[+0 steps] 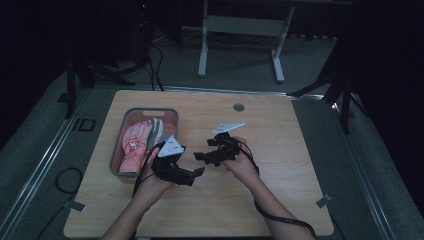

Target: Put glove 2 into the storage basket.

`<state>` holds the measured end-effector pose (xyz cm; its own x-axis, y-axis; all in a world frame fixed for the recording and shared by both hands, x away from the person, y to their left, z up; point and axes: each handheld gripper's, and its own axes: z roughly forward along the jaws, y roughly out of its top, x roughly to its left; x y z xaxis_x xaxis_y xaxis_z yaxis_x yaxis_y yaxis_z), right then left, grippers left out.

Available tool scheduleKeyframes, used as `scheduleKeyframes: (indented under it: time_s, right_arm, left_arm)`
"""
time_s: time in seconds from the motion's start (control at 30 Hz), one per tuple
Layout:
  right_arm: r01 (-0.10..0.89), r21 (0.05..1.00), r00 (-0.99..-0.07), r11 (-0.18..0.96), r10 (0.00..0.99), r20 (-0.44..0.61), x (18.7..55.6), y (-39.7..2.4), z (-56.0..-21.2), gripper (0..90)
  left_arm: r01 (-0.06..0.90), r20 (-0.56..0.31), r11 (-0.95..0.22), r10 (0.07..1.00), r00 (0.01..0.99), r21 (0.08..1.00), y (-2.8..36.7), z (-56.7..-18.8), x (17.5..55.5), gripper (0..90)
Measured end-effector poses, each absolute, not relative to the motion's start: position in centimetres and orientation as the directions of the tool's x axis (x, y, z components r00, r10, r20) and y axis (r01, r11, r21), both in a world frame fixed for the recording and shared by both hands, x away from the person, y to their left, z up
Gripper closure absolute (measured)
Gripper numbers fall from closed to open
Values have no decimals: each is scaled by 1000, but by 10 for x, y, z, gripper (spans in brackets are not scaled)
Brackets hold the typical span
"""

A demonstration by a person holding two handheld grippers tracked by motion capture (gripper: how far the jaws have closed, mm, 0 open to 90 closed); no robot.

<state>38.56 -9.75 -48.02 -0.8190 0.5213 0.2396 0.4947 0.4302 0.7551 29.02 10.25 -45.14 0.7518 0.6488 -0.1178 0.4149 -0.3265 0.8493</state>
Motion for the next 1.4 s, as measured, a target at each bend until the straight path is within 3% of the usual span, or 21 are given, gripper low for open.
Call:
scheduleKeyframes:
  time_s: [0.43,1.4]
  right_arm:
    - [504,744,-813,439,532,237,374,-134,-503,165]
    - [490,746,-807,450,558,194,348,-189,-553,141]
  left_arm:
    - [414,-140,-372,581,802,831,65,-477,281,28]
    - [374,-116,-419,524,844,827,42,-530,266,28]
